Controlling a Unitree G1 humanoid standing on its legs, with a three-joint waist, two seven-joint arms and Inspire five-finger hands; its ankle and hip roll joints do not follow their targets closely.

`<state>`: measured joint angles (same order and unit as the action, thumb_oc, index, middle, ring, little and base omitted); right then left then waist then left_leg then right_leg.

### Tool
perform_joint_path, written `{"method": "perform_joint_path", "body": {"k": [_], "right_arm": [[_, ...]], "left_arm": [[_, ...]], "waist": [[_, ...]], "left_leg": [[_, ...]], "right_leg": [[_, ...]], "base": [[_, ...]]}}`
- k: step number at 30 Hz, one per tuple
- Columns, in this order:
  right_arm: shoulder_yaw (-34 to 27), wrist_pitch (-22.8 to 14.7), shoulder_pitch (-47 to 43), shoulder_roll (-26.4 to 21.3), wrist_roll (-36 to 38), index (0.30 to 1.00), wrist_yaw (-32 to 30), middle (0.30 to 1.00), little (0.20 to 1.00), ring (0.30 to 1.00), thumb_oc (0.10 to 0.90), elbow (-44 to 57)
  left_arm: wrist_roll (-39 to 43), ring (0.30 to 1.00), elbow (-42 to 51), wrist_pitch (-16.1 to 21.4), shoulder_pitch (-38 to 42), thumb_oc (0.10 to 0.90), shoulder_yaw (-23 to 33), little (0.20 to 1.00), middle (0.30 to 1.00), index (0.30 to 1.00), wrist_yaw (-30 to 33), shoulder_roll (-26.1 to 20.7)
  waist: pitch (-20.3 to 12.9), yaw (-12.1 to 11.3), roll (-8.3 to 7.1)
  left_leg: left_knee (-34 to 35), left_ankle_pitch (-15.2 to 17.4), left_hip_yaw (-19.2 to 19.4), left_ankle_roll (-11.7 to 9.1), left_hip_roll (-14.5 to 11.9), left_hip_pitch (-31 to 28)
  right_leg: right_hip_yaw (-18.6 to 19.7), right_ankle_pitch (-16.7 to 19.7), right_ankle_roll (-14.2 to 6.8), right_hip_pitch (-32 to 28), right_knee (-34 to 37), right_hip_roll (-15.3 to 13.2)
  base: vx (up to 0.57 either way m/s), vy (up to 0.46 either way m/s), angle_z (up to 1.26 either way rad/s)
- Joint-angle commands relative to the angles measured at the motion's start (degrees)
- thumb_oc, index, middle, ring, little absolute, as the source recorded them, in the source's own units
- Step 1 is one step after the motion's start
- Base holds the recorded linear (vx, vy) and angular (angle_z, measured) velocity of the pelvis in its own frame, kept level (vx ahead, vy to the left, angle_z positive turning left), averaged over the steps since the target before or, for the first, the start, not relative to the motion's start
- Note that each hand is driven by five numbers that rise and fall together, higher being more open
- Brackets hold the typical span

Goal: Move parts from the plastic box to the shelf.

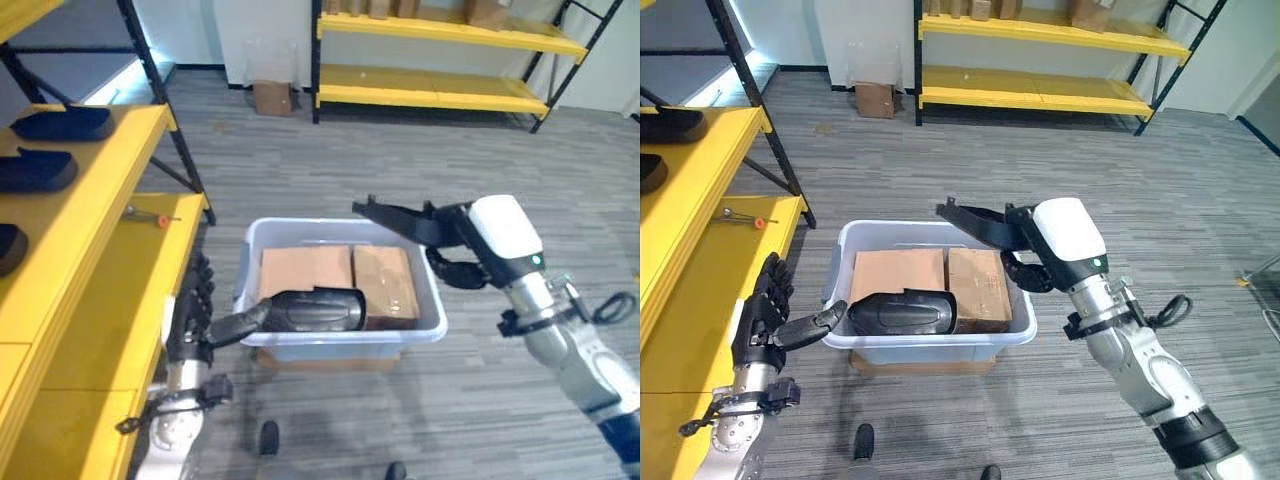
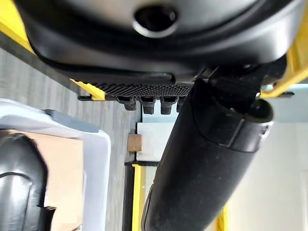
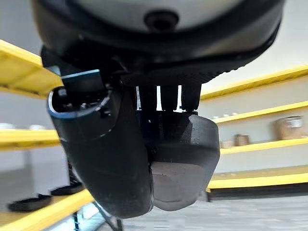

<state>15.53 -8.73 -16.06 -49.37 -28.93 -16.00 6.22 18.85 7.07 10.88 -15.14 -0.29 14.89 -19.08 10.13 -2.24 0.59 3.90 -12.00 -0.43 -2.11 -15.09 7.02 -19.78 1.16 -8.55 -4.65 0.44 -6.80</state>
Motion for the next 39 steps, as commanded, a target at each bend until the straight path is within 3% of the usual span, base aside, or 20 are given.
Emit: {"method": "perform_joint_path", "body": {"k": [1, 2, 3, 5, 6, 9, 11, 13, 14, 18, 19, 24, 31, 35, 38, 39], "right_arm": [[-3.15, -1.88, -13.87, -1.43, 2.82, 0.3, -5.01, 0.3, 0.3, 0.3, 0.4, 2.8], [-3.63, -1.81, -13.38, -2.39, 2.68, 0.3, -5.22, 0.3, 0.3, 0.3, 0.4, 3.06], [-4.7, -1.78, -12.23, -3.15, 2.56, 0.3, -5.33, 0.3, 0.3, 0.3, 0.4, 3.42], [-6.55, -1.38, -9.79, -4.24, 1.61, 0.3, -6.37, 0.3, 0.3, 0.3, 0.4, 3.67], [-7.01, -1.25, -9.11, -3.76, 1.41, 0.3, -6.72, 0.3, 0.3, 0.3, 0.4, 3.62], [-9.92, -1.01, -4.45, -0.99, 1.18, 0.3, -7.26, 0.3, 0.3, 0.3, 0.4, 4.24], [-12.28, -0.99, -0.44, 1.3, 1.75, 0.3, -7.57, 0.3, 0.3, 0.3, 0.4, 4.29], [-15.64, -0.84, 4.2, 3.69, 4.37, 0.3, -7.48, 0.3, 0.3, 0.3, 0.4, 4.26], [-17.12, -0.92, 5.62, 4.61, 4.56, 0.3, -8.05, 0.3, 0.3, 0.3, 0.4, 4.64], [-21.59, 0.19, 9.82, 8.93, 7.29, 0.3, -8.41, 0.3, 0.3, 0.3, 0.4, 3.68], [-22.23, 0.36, 10.38, 9.88, 6.94, 0.3, -8.42, 0.3, 0.3, 0.3, 0.4, 3.66], [-21.6, 1.1, 10.41, 11.71, 4.72, 0.3, -7.5, 0.3, 0.3, 0.3, 0.4, 3.75], [-17.95, 2.1, 7.06, 14.0, 2.49, 0.3, -6.52, 0.3, 0.3, 0.3, 0.4, 3.33], [-15.18, 2.8, 4.07, 14.77, 0.38, 0.3, -5.81, 0.3, 0.3, 0.3, 0.4, 2.84], [-14.43, 2.84, 3.78, 15.06, 0.1, 0.3, -5.45, 0.3, 0.3, 0.3, 0.4, 2.95], [-14.45, 1.91, 5.79, 15.04, 0.48, 0.3, -4.3, 0.3, 0.3, 0.3, 0.4, 3.52]], "left_arm": [[-1.56, 1.0, 4.28, 4.91, 5.52, 0.9, 2.34, 1.0, 1.0, 1.0, 1.45, -4.13], [-1.47, 1.0, 3.82, 4.74, 6.14, 0.9, 1.9, 1.0, 1.0, 1.0, 1.45, -3.99], [-1.78, 1.0, 2.98, 4.48, 7.1, 0.9, 1.08, 1.0, 1.0, 1.0, 1.47, -3.99], [-1.61, 1.0, 2.26, 4.49, 9.1, 0.9, -0.29, 1.0, 1.0, 1.0, 1.08, -4.54], [-1.55, 1.0, 2.47, 4.7, 9.23, 0.9, -0.47, 1.0, 1.0, 1.0, 0.95, -4.48], [-1.28, 1.0, 3.1, 5.01, 9.56, 0.9, -0.47, 1.0, 1.0, 1.0, 0.96, -4.75], [-1.09, 1.0, 3.24, 4.65, 10.13, 0.9, -0.42, 1.0, 1.0, 1.0, 1.37, -4.61], [-1.32, 1.0, 3.22, 4.32, 9.73, 0.9, -0.56, 1.0, 1.0, 1.0, 0.97, -4.35], [-1.2, 1.0, 2.97, 4.17, 9.24, 0.9, -0.45, 1.0, 1.0, 1.0, 0.64, -3.95], [-1.44, 1.0, 3.25, 4.04, 8.96, 0.9, 1.11, 1.0, 1.0, 1.0, 0.58, -4.7], [-3.14, 1.0, 3.19, 4.48, 8.87, 0.9, 1.76, 1.0, 1.0, 1.0, 0.63, -5.53], [-4.76, 1.0, 3.53, 4.28, 7.78, 0.9, 3.19, 1.0, 1.0, 1.0, 1.53, -6.0], [-6.63, 1.0, 4.95, 3.85, 6.29, 0.9, 5.19, 1.0, 1.0, 1.0, 2.13, -6.52], [-7.65, 1.0, 5.46, 3.57, 5.77, 0.9, 6.06, 1.0, 1.0, 1.0, 2.67, -6.86], [-8.14, 1.0, 5.32, 3.43, 5.77, 0.9, 6.02, 1.0, 1.0, 1.0, 2.89, -7.18], [-8.29, 1.0, 4.2, 3.71, 6.33, 0.9, 5.16, 1.0, 1.0, 1.0, 2.84, -7.37]], "waist": [[0.59, -3.65, -3.56], [1.11, -3.6, -3.45], [1.66, -3.01, -3.49], [1.8, -1.54, -4.08], [1.96, -1.55, -4.1], [2.27, -2.38, -4.37], [1.91, -1.83, -4.39], [1.14, -0.61, -3.85], [0.7, 0.14, -3.55], [-0.74, -0.3, -3.3], [-0.86, -0.78, -3.94], [-1.0, -2.28, -6.21], [-0.48, -6.15, -9.14], [0.08, -7.81, -9.74], [0.35, -7.3, -9.61], [0.93, -4.43, -8.44]], "left_leg": [[0.76, -3.86, 2.41, -9.05, -4.22, -5.02], [0.91, -5.43, 3.33, -9.05, -4.17, -3.3], [0.58, -6.97, 7.22, -8.66, -4.45, -1.57], [-1.09, -4.22, 15.26, -7.91, -5.41, -1.63], [-2.75, -3.46, 15.89, -7.98, -6.02, -1.89], [-9.99, -0.16, 12.97, -7.89, -7.18, -2.63], [-11.73, 3.12, 13.26, -7.4, -6.9, -4.07], [-8.02, 3.24, 14.71, -7.25, -6.11, -4.31], [-6.43, 4.08, 17.42, -7.15, -6.21, -4.48], [-3.18, 7.0, 17.01, -5.46, -1.55, -5.91], [-3.71, 8.35, 16.28, -4.38, 0.49, -5.58], [-4.21, 10.88, 14.26, -2.27, 4.61, -5.06], [-8.66, 14.66, 11.46, 0.42, 9.0, -1.8], [-11.03, 17.8, 10.51, 2.99, 11.93, -1.61], [-11.31, 18.74, 9.3, 4.42, 13.67, -2.11], [-8.98, 16.91, 6.61, 5.81, 15.58, -3.68]], "right_leg": [[-5.27, -2.63, 2.14, 5.3, -5.2, -0.12], [-7.28, -2.5, 2.28, 5.35, -4.99, -0.61], [-9.57, -2.65, 2.38, 5.16, -4.93, -1.23], [-12.19, -3.53, 2.24, 5.47, -6.13, -2.71], [-12.79, -3.34, 2.37, 5.74, -6.66, -3.11], [-14.41, -3.18, 2.4, 5.45, -8.29, -4.73], [-17.14, -2.89, 1.83, 4.97, -9.36, -6.91], [-19.05, -1.46, 0.67, 3.86, -9.15, -8.52], [-20.04, -0.85, 0.02, 3.39, -9.02, -9.23], [-21.57, 3.58, -2.77, 2.04, -7.72, -13.58], [-21.99, 5.31, -3.85, 1.27, -7.48, -15.37], [-23.82, 8.37, -5.69, -0.85, -7.15, -18.38], [-25.08, 11.32, -6.45, -1.76, -8.21, -21.28], [-24.12, 13.05, -6.45, -1.8, -11.75, -23.97], [-19.77, 14.17, -6.4, -0.25, -16.38, -24.9], [-5.32, 12.42, -3.61, 5.83, -18.97, -19.94]], "base": [[-0.17, -0.091, 0.34], [-0.13, -0.045, 0.73], [-0.07, -0.084, 1.38], [-0.06, -0.075, 2.03], [-0.07, -0.015, 1.88], [-0.01, 0.052, 0.73], [-0.01, 0.161, 0.87], [0.05, 0.217, 1.08], [0.08, 0.242, 1.27], [0.09, 0.345, 0.85], [0.08, 0.221, 0.25], [0.06, 0.215, 0.33], [0.03, 0.167, 0.24], [0.06, 0.252, 0.28], [0.1, 0.255, 0.32], [0.03, 0.223, 0.51]]}}
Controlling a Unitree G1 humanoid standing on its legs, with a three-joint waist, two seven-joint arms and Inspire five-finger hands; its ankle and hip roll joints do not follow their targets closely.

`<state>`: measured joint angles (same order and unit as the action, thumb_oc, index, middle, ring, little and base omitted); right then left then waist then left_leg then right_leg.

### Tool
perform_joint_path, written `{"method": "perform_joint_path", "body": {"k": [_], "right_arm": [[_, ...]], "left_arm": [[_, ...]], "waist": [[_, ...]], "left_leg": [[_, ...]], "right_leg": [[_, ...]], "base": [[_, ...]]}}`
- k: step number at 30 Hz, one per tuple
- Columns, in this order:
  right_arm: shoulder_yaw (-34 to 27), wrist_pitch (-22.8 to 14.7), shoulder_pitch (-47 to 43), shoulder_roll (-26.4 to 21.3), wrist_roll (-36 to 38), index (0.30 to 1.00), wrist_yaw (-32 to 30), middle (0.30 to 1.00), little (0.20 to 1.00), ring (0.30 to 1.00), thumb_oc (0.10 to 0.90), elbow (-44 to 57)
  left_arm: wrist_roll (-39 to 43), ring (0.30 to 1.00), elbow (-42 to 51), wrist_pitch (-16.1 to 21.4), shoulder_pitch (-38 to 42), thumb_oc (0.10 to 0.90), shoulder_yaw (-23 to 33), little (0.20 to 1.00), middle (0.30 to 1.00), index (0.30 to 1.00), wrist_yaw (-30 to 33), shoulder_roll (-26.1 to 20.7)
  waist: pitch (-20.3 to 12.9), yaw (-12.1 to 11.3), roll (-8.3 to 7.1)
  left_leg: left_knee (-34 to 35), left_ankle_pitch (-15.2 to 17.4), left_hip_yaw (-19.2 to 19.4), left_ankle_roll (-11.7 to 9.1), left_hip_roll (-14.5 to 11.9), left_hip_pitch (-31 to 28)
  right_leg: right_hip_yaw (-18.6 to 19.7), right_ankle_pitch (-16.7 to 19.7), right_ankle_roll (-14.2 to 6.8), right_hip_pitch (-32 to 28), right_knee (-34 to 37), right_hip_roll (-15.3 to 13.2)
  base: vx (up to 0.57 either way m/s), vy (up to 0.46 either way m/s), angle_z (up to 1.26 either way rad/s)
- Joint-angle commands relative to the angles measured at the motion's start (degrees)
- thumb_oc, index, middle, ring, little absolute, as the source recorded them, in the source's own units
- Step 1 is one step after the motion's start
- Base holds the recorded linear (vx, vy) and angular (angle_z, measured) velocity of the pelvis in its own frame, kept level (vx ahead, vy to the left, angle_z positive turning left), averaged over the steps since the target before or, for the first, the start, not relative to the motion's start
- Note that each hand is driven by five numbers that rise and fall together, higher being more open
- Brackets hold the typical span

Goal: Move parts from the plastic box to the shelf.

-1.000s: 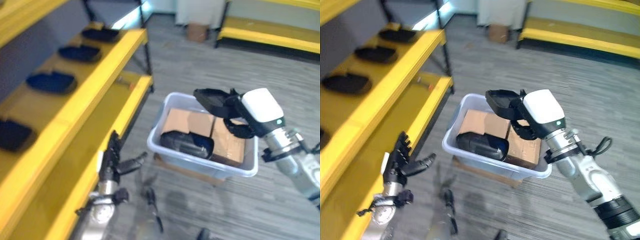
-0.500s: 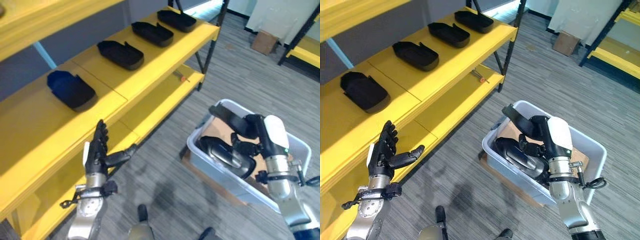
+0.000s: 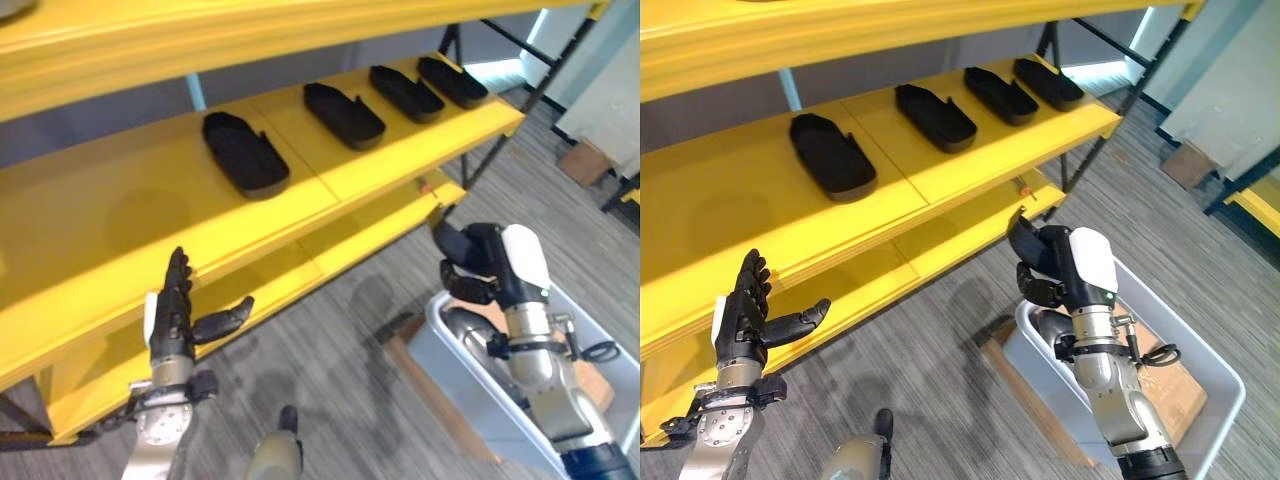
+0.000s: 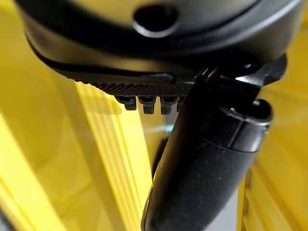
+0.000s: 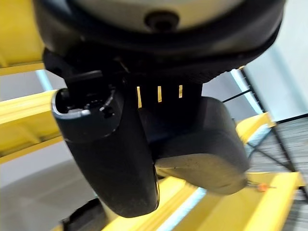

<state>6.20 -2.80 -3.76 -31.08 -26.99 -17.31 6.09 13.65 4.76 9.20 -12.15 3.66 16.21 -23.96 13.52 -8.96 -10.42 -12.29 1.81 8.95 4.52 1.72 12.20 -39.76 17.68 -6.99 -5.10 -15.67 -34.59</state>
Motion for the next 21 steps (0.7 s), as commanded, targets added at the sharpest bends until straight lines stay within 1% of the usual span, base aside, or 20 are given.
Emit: {"method": "perform_joint_path", "body": {"k": [1, 2, 3, 4, 5, 6, 7, 8, 9, 10, 11, 12, 13, 14, 15, 16, 18, 19, 20, 21], "right_arm": [[-5.19, -4.01, -6.43, -3.3, -1.44, 0.3, -2.96, 0.3, 0.3, 0.3, 0.4, 3.72], [-5.56, -4.43, -5.18, -3.33, -0.93, 0.3, -2.55, 0.3, 0.3, 0.3, 0.4, 3.98], [-6.54, -5.71, -2.72, -3.35, 0.75, 0.3, -1.99, 0.3, 0.3, 0.3, 0.4, 4.17], [-6.89, -6.3, -1.99, -3.31, 1.53, 0.3, -1.99, 0.3, 0.3, 0.3, 0.4, 4.09], [-7.19, -6.65, -1.66, -3.5, 2.37, 0.3, -1.87, 0.3, 0.3, 0.3, 0.4, 3.96], [-7.52, -7.31, -1.25, -3.4, 3.23, 0.3, -1.88, 0.3, 0.3, 0.3, 0.4, 4.1], [-7.66, -7.67, -0.93, -3.19, 3.63, 0.3, -1.64, 0.3, 0.3, 0.3, 0.4, 4.54], [-7.8, -7.99, -0.76, -3.0, 4.05, 0.3, -1.69, 0.3, 0.3, 0.3, 0.4, 4.75], [-7.64, -8.21, -0.89, -2.83, 4.49, 0.3, -1.59, 0.3, 0.3, 0.3, 0.4, 4.85], [-7.96, -8.39, -0.03, -2.48, 4.56, 0.3, -1.61, 0.3, 0.3, 0.3, 0.4, 5.39], [-7.77, -8.45, 0.04, -2.44, 4.73, 0.3, -1.51, 0.3, 0.3, 0.3, 0.4, 5.19], [-7.62, -8.64, -0.27, -2.57, 5.1, 0.3, -1.69, 0.3, 0.3, 0.3, 0.4, 4.97], [-7.51, -8.68, -0.35, -2.64, 5.13, 0.3, -1.74, 0.3, 0.3, 0.3, 0.4, 4.86], [-7.88, -8.93, -0.19, -2.77, 6.24, 0.3, -1.63, 0.3, 0.3, 0.3, 0.4, 4.79], [-8.0, -9.1, 0.04, -2.88, 6.42, 0.3, -1.61, 0.3, 0.3, 0.3, 0.4, 5.03], [-8.41, -9.32, 0.35, -3.26, 6.51, 0.3, -1.69, 0.3, 0.3, 0.3, 0.4, 5.4], [-8.73, -9.36, 0.72, -3.42, 6.58, 0.3, -1.64, 0.3, 0.3, 0.3, 0.4, 5.38], [-9.43, -9.54, 1.12, -3.74, 6.58, 0.3, -2.06, 0.3, 0.3, 0.3, 0.4, 5.75], [-10.5, -9.63, 1.6, -4.09, 6.39, 0.3, -2.78, 0.3, 0.3, 0.3, 0.4, 6.37], [-10.61, -9.64, 1.65, -4.11, 6.38, 0.3, -2.8, 0.3, 0.3, 0.3, 0.4, 6.37]], "left_arm": [[-3.1, 1.0, 6.46, 5.44, 3.38, 0.9, 1.14, 1.0, 1.0, 1.0, 1.53, -2.47], [-3.2, 1.0, 5.89, 5.5, 3.65, 0.9, 0.73, 1.0, 1.0, 1.0, 1.39, -2.38], [-2.95, 1.0, 4.6, 5.53, 4.43, 0.9, -0.34, 1.0, 1.0, 1.0, 0.68, -2.05], [-2.99, 1.0, 4.11, 5.37, 4.71, 0.9, -0.85, 1.0, 1.0, 1.0, 0.24, -1.89], [-2.75, 1.0, 3.81, 5.32, 4.95, 0.9, -1.29, 1.0, 1.0, 1.0, -0.22, -1.58], [-2.54, 1.0, 3.84, 5.32, 5.08, 0.9, -1.52, 1.0, 1.0, 1.0, -0.7, -1.22], [-2.06, 1.0, 4.06, 5.37, 4.8, 0.9, -1.84, 1.0, 1.0, 1.0, -1.12, -0.7], [-2.02, 1.0, 4.18, 5.43, 4.72, 0.9, -2.04, 1.0, 1.0, 1.0, -1.37, -0.36], [-1.86, 1.0, 4.28, 5.44, 4.68, 0.9, -2.28, 1.0, 1.0, 1.0, -1.32, -0.09], [-1.84, 1.0, 4.5, 5.3, 4.4, 0.9, -2.03, 1.0, 1.0, 1.0, -1.23, 0.44], [-2.36, 1.0, 4.84, 5.34, 3.78, 0.9, -2.24, 1.0, 1.0, 1.0, -1.41, 0.59], [-2.14, 1.0, 4.85, 5.43, 3.55, 0.9, -2.44, 1.0, 1.0, 1.0, -1.29, 0.82], [-2.14, 1.0, 4.86, 5.45, 3.49, 0.9, -2.39, 1.0, 1.0, 1.0, -1.29, 0.87], [-1.49, 1.0, 5.34, 5.75, 2.44, 0.9, -1.73, 1.0, 1.0, 1.0, -1.36, 1.26], [-1.39, 1.0, 5.79, 5.78, 1.45, 0.9, -1.44, 1.0, 1.0, 1.0, -1.45, 1.55], [-1.07, 1.0, 5.88, 5.7, 0.82, 0.9, -1.26, 1.0, 1.0, 1.0, -1.73, 1.7], [-0.77, 1.0, 6.06, 5.71, 0.62, 0.9, -1.35, 1.0, 1.0, 1.0, -1.92, 1.77], [-0.57, 1.0, 6.48, 5.77, 0.6, 0.9, -1.42, 1.0, 1.0, 1.0, -2.06, 1.67], [-0.49, 1.0, 6.5, 5.89, 1.15, 0.9, -1.81, 1.0, 1.0, 1.0, -1.94, 1.57], [-0.49, 1.0, 6.48, 5.88, 1.24, 0.9, -1.9, 1.0, 1.0, 1.0, -1.92, 1.56]], "waist": [[-2.69, 1.92, 2.55], [-2.71, 3.21, 3.14], [-2.72, 6.21, 4.36], [-2.46, 7.53, 4.46], [-2.22, 8.27, 4.36], [-2.17, 8.75, 4.0], [-2.26, 9.07, 3.84], [-2.27, 9.03, 3.54], [-2.47, 8.75, 3.3], [-2.95, 8.4, 2.96], [-3.28, 8.66, 2.62], [-3.49, 9.0, 2.58], [-3.45, 8.85, 2.68], [-4.06, 8.1, 2.82], [-4.26, 7.78, 2.94], [-4.56, 7.37, 3.12], [-4.58, 7.3, 3.21], [-4.32, 6.88, 3.25], [-3.85, 6.86, 3.35], [-3.8, 7.01, 3.38]], "left_leg": [[7.41, 2.93, -2.41, -0.86, -1.31, -8.71], [8.18, 2.18, -3.88, -0.69, -1.09, -9.08], [9.82, 1.2, -7.82, -0.61, -0.96, -10.22], [10.09, 1.27, -9.42, -0.51, -0.62, -10.9], [10.3, 1.36, -10.57, -0.58, -0.22, -11.39], [10.59, 1.24, -11.54, -0.64, 0.34, -11.57], [10.86, 1.42, -12.41, -0.8, 0.73, -11.95], [10.81, 1.66, -12.69, -0.91, 1.11, -12.27], [10.81, 1.97, -12.69, -1.23, 1.33, -12.49], [10.36, 2.07, -13.4, -1.48, 1.67, -12.46], [10.09, 2.36, -13.34, -1.53, 1.86, -12.83], [9.99, 2.41, -13.37, -1.62, 1.75, -12.83], [9.97, 2.54, -13.18, -1.66, 1.61, -12.97], [9.4, 2.66, -12.63, -2.15, 1.14, -12.84], [9.01, 2.93, -12.44, -2.23, 1.06, -12.92], [7.98, 3.1, -12.72, -2.81, 0.99, -12.59], [7.15, 3.31, -13.18, -3.28, 1.0, -12.22], [5.39, 3.38, -13.63, -4.31, 1.01, -11.24], [2.86, 3.66, -13.19, -5.01, 1.19, -9.8], [2.42, 3.81, -13.41, -5.03, 1.25, -9.54]], "right_leg": [[15.12, -4.15, -5.03, 6.95, -3.11, 7.87], [19.34, -6.35, -3.7, 8.89, -3.25, 11.31], [27.96, -13.35, -0.9, 13.69, -4.13, 20.67], [31.36, -15.78, -0.07, 15.51, -3.63, 24.92], [33.1, -16.41, 0.28, 17.12, -2.89, 27.74], [33.7, -15.85, 0.52, 18.01, -0.58, 29.81], [33.4, -15.39, 0.62, 18.18, 1.56, 30.68], [32.48, -14.68, 0.54, 18.26, 3.54, 30.71], [30.09, -13.95, 0.46, 17.45, 5.92, 30.03], [29.01, -14.59, 0.45, 15.15, 8.39, 29.56], [29.07, -13.95, 0.31, 12.88, 10.09, 29.69], [30.82, -13.86, 0.65, 12.26, 11.06, 30.9], [31.0, -13.64, 0.71, 12.0, 11.47, 31.1], [29.61, -14.18, 1.06, 10.6, 12.26, 31.14], [29.22, -14.41, 1.26, 9.88, 12.58, 31.16], [28.98, -14.87, 1.68, 8.9, 13.32, 31.51], [27.98, -15.05, 1.82, 8.3, 13.78, 31.42], [26.32, -15.27, 2.16, 7.32, 14.31, 31.03], [24.24, -15.4, 2.31, 6.53, 14.38, 30.26], [23.99, -15.45, 2.31, 6.49, 14.38, 30.22]], "base": [[0.06, 0.262, 0.74], [0.08, 0.083, 0.97], [0.13, 0.093, 1.04], [0.15, 0.037, 1.29], [0.11, -0.029, 1.07], [0.11, -0.056, 1.12], [0.11, -0.074, 0.77], [0.12, -0.077, 0.53], [0.12, -0.1, 0.59], [0.13, -0.113, 0.51], [0.12, -0.124, 0.7], [0.07, -0.082, 0.81], [0.09, -0.108, 0.6], [0.11, -0.11, 0.21], [0.16, -0.181, -0.17], [0.11, -0.139, -0.07], [0.05, -0.097, 0.11], [0.03, -0.118, 0.61], [0.02, -0.117, 0.73], [-0.02, -0.061, 0.76]]}}
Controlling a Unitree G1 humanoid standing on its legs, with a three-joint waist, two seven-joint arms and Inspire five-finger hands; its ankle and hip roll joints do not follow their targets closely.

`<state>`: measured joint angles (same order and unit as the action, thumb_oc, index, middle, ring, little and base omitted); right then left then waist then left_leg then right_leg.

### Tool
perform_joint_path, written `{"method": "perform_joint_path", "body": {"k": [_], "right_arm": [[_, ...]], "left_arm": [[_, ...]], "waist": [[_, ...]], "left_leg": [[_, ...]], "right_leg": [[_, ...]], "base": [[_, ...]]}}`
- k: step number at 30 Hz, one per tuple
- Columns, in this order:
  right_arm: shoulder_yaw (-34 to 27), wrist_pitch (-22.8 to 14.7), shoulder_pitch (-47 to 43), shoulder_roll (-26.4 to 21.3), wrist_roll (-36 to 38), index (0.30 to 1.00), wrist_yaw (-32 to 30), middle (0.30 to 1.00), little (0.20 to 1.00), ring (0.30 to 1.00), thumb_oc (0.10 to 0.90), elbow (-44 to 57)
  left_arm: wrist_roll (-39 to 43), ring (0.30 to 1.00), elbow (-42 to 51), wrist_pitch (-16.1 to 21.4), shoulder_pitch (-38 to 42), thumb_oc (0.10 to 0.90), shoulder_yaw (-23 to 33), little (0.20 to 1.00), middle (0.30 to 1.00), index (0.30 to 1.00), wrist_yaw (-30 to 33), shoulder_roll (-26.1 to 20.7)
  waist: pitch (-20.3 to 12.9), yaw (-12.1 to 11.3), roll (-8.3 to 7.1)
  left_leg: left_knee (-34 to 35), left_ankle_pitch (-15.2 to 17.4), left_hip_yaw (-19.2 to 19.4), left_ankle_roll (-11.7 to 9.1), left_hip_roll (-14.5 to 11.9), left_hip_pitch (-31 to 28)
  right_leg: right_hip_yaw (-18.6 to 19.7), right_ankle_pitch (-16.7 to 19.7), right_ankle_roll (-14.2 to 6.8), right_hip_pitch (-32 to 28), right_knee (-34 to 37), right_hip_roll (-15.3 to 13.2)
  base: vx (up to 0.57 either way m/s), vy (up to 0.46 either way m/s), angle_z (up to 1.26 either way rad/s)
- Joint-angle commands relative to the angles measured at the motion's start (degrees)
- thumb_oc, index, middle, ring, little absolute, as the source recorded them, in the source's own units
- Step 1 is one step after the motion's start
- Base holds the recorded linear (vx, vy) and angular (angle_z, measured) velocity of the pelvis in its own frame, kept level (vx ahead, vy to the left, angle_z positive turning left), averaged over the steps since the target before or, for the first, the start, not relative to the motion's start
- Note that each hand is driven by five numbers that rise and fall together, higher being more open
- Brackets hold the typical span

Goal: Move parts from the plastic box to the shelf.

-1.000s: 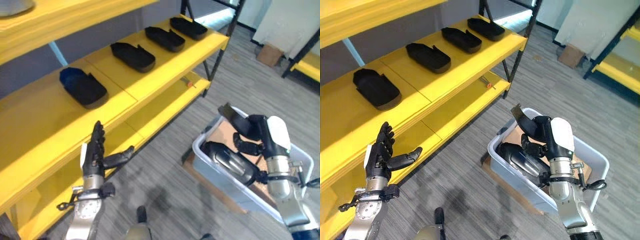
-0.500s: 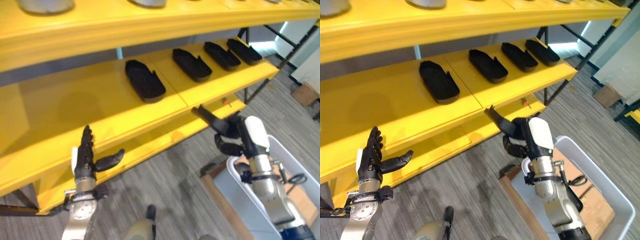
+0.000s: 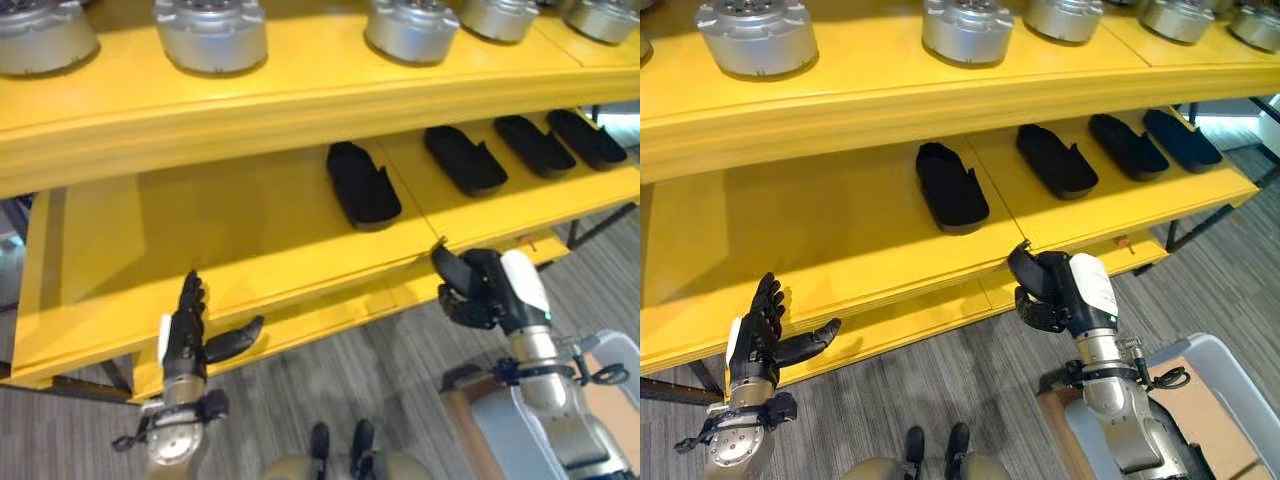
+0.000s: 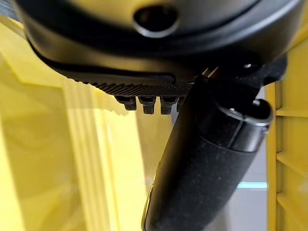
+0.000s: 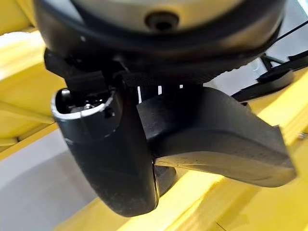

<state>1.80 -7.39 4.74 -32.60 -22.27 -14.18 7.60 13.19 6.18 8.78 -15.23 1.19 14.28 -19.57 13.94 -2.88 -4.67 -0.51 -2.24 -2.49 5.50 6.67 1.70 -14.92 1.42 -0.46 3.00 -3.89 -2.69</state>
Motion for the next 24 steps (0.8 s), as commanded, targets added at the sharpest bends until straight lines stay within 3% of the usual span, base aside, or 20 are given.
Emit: {"method": "perform_joint_path", "body": {"k": [1, 2, 4, 5, 7, 8, 9, 11, 13, 14, 24], "right_arm": [[-6.76, -4.92, -7.0, -2.83, 1.33, 0.3, -6.52, 0.3, 0.3, 0.3, 0.4, 5.13], [-6.78, -4.84, -7.13, -2.94, 1.09, 0.3, -6.89, 0.3, 0.3, 0.3, 0.4, 5.21], [-6.61, -4.86, -7.38, -2.6, 0.83, 0.3, -7.75, 0.3, 0.3, 0.3, 0.4, 6.02], [-6.98, -4.84, -6.63, -2.31, 0.62, 0.3, -8.48, 0.3, 0.3, 0.3, 0.4, 7.06], [-7.01, -4.82, -6.56, -2.29, 0.62, 0.3, -8.47, 0.3, 0.3, 0.3, 0.4, 7.14], [-7.82, -4.61, -5.07, -2.05, 0.6, 0.3, -8.91, 0.3, 0.3, 0.3, 0.4, 7.44], [-8.26, -4.5, -3.97, -2.02, 0.72, 0.3, -9.36, 0.3, 0.3, 0.3, 0.4, 7.89], [-8.31, -4.42, -3.52, -2.07, 0.74, 0.3, -9.4, 0.3, 0.3, 0.3, 0.4, 7.97], [-8.33, -4.41, -3.21, -1.89, 0.81, 0.3, -9.13, 0.3, 0.3, 0.3, 0.4, 7.55], [-9.57, -4.21, -1.31, -1.03, 0.82, 0.3, -8.84, 0.3, 0.3, 0.3, 0.4, 7.65], [-13.45, -2.54, 3.62, 1.36, -1.38, 0.3, -7.76, 0.3, 0.3, 0.3, 0.4, 9.18]], "left_arm": [[0.27, 1.0, 4.95, 6.29, 5.1, 0.9, 0.2, 1.0, 1.0, 1.0, 0.11, -2.96], [0.44, 1.0, 4.94, 6.36, 5.36, 0.9, 0.16, 1.0, 1.0, 1.0, 0.07, -3.04], [0.45, 1.0, 5.2, 6.6, 5.7, 0.9, 0.42, 1.0, 1.0, 1.0, 0.56, -3.29], [0.33, 1.0, 5.77, 6.81, 6.74, 0.9, 0.68, 1.0, 1.0, 1.0, 1.32, -3.68], [0.33, 1.0, 5.78, 6.79, 6.73, 0.9, 0.67, 1.0, 1.0, 1.0, 1.35, -3.69], [0.27, 1.0, 5.98, 6.83, 6.69, 0.9, 0.79, 1.0, 1.0, 1.0, 1.48, -3.74], [0.48, 1.0, 6.23, 6.81, 6.77, 0.9, 0.89, 1.0, 1.0, 1.0, 1.68, -3.67], [0.7, 1.0, 6.24, 6.69, 6.74, 0.9, 0.96, 1.0, 1.0, 1.0, 1.7, -3.52], [0.95, 1.0, 6.12, 6.75, 6.62, 0.9, 1.12, 1.0, 1.0, 1.0, 1.4, -3.36], [0.77, 1.0, 6.49, 6.63, 6.22, 0.9, 1.19, 1.0, 1.0, 1.0, 0.61, -3.5], [-0.17, 1.0, 6.81, 6.21, 6.15, 0.9, 2.4, 1.0, 1.0, 1.0, 1.0, -4.97]], "waist": [[-3.78, 1.4, -2.53], [-3.57, 1.79, -2.47], [-3.28, 2.57, -2.94], [-3.66, 3.47, -2.94], [-3.77, 3.57, -2.85], [-4.49, 4.63, -1.86], [-5.25, 5.2, -0.21], [-5.64, 5.29, 0.66], [-6.49, 5.24, 1.79], [-6.96, 5.11, 2.06], [-7.2, 5.05, 0.46]], "left_leg": [[-11.4, 8.05, 0.28, -6.35, -4.74, 2.16], [-12.1, 8.35, 1.82, -6.48, -5.99, 2.49], [-12.97, 8.06, 6.02, -7.17, -11.32, 2.32], [-10.09, 1.96, 9.48, -9.04, -20.81, 1.33], [-9.23, 1.36, 9.39, -9.36, -21.03, 1.07], [-5.17, -4.52, 11.86, -11.3, -25.88, 0.49], [-0.02, -12.53, 12.49, -13.9, -29.97, -0.1], [2.18, -14.81, 11.3, -14.75, -30.68, -1.19], [4.35, -12.26, 10.02, -14.72, -29.31, -2.84], [4.29, -9.2, 11.13, -14.46, -27.83, -3.7], [3.08, -3.38, 11.68, -12.59, -22.75, -4.0]], "right_leg": [[-2.03, 0.57, -4.04, -1.66, 2.2, -2.36], [-2.53, 0.39, -3.92, -1.62, 1.88, -2.55], [-3.18, 0.0, -3.74, -1.8, 1.55, -3.24], [-4.87, -0.78, -4.07, -2.18, 0.99, -4.62], [-5.02, -0.87, -3.9, -2.09, 0.91, -4.37], [-6.57, -1.48, -4.52, -2.24, 0.43, -4.9], [-7.25, -2.25, -4.96, -1.89, -0.72, -5.2], [-7.41, -2.53, -5.04, -1.46, -1.31, -5.1], [-6.6, -2.69, -5.36, -0.96, -2.52, -5.21], [-6.49, -2.72, -5.6, -1.69, -3.54, -6.68], [-6.88, -0.59, -8.45, -3.5, -2.9, -10.65]], "base": [[-0.04, -0.005, 0.65], [-0.05, -0.011, 0.7], [-0.03, 0.043, 0.61], [-0.01, 0.063, 0.42], [0.01, 0.067, 0.59], [0.07, 0.248, 0.61], [0.08, 0.233, 0.45], [0.05, 0.144, 0.46], [0.11, 0.219, 0.13], [0.13, 0.22, 0.08], [0.04, 0.145, 0.13]]}}
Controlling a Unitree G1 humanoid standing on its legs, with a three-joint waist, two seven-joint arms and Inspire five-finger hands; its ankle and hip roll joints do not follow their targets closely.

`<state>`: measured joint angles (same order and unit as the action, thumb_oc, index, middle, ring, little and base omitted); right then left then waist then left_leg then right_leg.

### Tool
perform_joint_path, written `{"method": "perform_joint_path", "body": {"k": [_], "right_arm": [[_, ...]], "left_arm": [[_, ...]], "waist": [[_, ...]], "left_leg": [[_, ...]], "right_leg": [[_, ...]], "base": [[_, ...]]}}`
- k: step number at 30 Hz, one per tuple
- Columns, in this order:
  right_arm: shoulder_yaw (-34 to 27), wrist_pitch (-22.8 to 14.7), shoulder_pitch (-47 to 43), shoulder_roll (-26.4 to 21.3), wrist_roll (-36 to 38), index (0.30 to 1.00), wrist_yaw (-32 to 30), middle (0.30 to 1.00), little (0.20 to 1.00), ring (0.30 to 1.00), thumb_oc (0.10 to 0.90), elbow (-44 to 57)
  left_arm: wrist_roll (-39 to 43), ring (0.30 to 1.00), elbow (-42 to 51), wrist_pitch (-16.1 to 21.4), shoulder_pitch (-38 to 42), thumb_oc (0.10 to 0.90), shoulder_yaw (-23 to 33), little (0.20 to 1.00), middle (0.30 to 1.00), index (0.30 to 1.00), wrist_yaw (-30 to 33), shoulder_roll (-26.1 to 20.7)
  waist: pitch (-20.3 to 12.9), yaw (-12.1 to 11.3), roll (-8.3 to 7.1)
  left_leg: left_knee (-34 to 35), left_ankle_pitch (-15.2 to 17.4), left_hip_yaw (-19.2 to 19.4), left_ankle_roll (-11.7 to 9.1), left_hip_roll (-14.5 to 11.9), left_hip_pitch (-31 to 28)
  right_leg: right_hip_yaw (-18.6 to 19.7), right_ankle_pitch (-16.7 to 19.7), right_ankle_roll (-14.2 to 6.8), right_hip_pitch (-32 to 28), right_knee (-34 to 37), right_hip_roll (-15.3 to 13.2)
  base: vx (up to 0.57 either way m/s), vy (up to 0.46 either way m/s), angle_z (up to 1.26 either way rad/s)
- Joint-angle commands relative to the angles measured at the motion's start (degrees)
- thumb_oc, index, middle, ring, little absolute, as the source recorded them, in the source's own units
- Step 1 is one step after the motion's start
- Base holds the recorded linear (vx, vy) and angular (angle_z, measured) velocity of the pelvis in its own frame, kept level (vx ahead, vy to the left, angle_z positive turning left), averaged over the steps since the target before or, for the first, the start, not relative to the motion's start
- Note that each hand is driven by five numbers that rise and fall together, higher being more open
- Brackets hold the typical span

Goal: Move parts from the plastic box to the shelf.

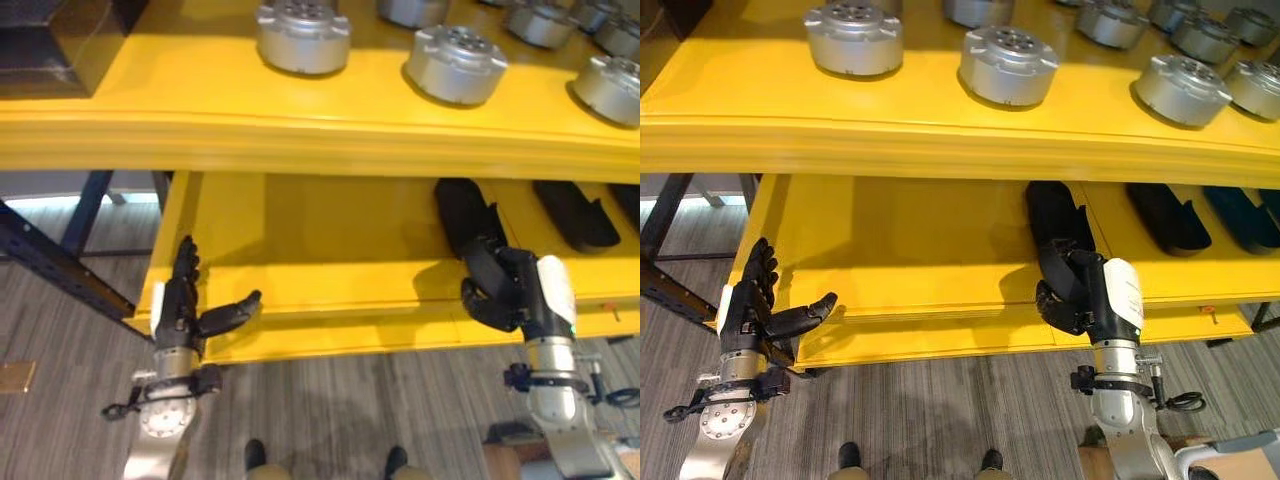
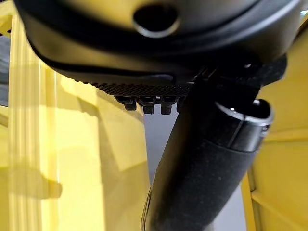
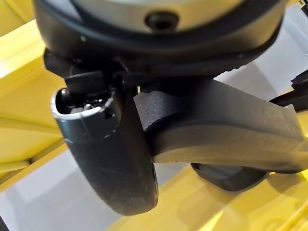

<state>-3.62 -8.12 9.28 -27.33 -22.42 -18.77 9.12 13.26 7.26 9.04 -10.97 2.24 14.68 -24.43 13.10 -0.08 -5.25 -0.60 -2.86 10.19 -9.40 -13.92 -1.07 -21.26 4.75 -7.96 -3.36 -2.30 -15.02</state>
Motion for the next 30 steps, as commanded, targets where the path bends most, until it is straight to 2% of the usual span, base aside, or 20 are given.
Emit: {"method": "perform_joint_path", "body": {"k": [1, 4, 12, 14, 16, 18, 22, 30], "right_arm": [[-8.52, -1.6, -0.23, -3.86, -1.71, 0.3, -3.02, 0.3, 0.3, 0.3, 0.4, 7.75], [-13.15, -0.03, 2.7, -4.44, -5.62, 0.3, -3.67, 0.3, 0.3, 0.3, 0.4, 9.45], [-34.45, 3.85, 11.66, -5.99, -16.65, 0.3, -8.13, 0.3, 0.3, 0.3, 0.4, 16.38], [-38.13, 4.49, 12.54, -6.44, -18.68, 0.3, -8.86, 0.3, 0.3, 0.3, 0.4, 17.67], [-39.28, 4.75, 12.8, -6.65, -19.71, 0.3, -8.98, 0.3, 0.3, 0.3, 0.4, 18.37], [-42.57, 5.47, 12.06, -7.59, -22.63, 0.3, -10.29, 0.3, 0.3, 0.3, 0.4, 20.55], [-41.73, 4.7, 9.63, -8.92, -23.93, 0.3, -10.41, 0.3, 0.3, 0.3, 0.4, 22.28], [-33.57, 1.18, 5.59, -12.58, -21.7, 0.3, -7.6, 0.3, 0.3, 0.3, 0.4, 22.37]], "left_arm": [[-0.41, 1.0, 5.78, 5.79, 1.78, 0.9, 1.55, 1.0, 1.0, 1.0, 0.61, -0.17], [-1.04, 1.0, 6.34, 5.59, 1.05, 0.9, 3.1, 1.0, 1.0, 1.0, 0.7, -0.23], [-1.45, 1.0, 9.93, 5.96, -2.89, 0.9, 7.7, 1.0, 1.0, 1.0, -0.25, 1.28], [-1.55, 1.0, 10.54, 5.93, -3.98, 0.9, 8.44, 1.0, 1.0, 1.0, -0.79, 1.75], [-1.68, 1.0, 10.84, 5.91, -4.33, 0.9, 8.7, 1.0, 1.0, 1.0, -0.93, 1.97], [-1.76, 1.0, 11.06, 5.88, -5.04, 0.9, 9.67, 1.0, 1.0, 1.0, -0.94, 2.87], [-2.34, 1.0, 11.22, 5.65, -5.33, 0.9, 9.73, 1.0, 1.0, 1.0, -1.02, 3.83], [-3.22, 1.0, 9.48, 5.56, -4.5, 0.9, 7.91, 1.0, 1.0, 1.0, -1.35, 3.39]], "waist": [[-6.49, 2.39, 0.87], [-6.9, 3.12, 0.26], [-8.79, 6.46, -0.9], [-9.41, 7.08, -1.06], [-9.71, 7.09, -1.13], [-10.43, 8.1, -1.36], [-10.84, 8.41, -1.69], [-10.55, 7.61, -1.92]], "left_leg": [[3.33, -2.49, -0.88, 2.47, -1.87, -1.39], [3.76, -1.57, -0.3, 2.82, -1.15, -2.01], [4.36, 0.31, 2.35, 3.14, -0.92, -4.3], [4.67, 0.48, 3.09, 3.1, -0.97, -4.78], [4.83, 0.16, 3.55, 3.19, -0.94, -4.73], [5.05, 0.78, 4.42, 3.09, -1.29, -5.68], [5.16, 0.69, 5.73, 3.21, -1.43, -6.31], [5.18, 0.82, 6.45, 3.25, -1.44, -6.82]], "right_leg": [[-0.41, -3.74, -1.17, 2.87, -4.36, 1.51], [0.33, -3.17, -1.82, 2.99, -3.9, 1.32], [3.57, -2.18, -3.03, 3.26, -1.73, 2.11], [4.56, -1.89, -3.11, 3.33, -0.96, 2.56], [4.93, -1.38, -2.98, 3.62, -0.53, 2.68], [6.33, -1.48, -3.13, 3.73, -0.05, 3.27], [7.91, -0.97, -2.84, 4.09, 0.58, 3.86], [8.76, -0.75, -2.8, 3.93, 0.98, 4.09]], "base": [[0.03, 0.098, -0.01], [0.03, 0.078, 0.02], [0.03, 0.04, -0.14], [0.02, 0.018, -0.27], [0.0, 0.008, -0.39], [0.02, 0.007, -0.24], [-0.01, -0.001, -0.32], [0.0, -0.001, -0.02]]}}
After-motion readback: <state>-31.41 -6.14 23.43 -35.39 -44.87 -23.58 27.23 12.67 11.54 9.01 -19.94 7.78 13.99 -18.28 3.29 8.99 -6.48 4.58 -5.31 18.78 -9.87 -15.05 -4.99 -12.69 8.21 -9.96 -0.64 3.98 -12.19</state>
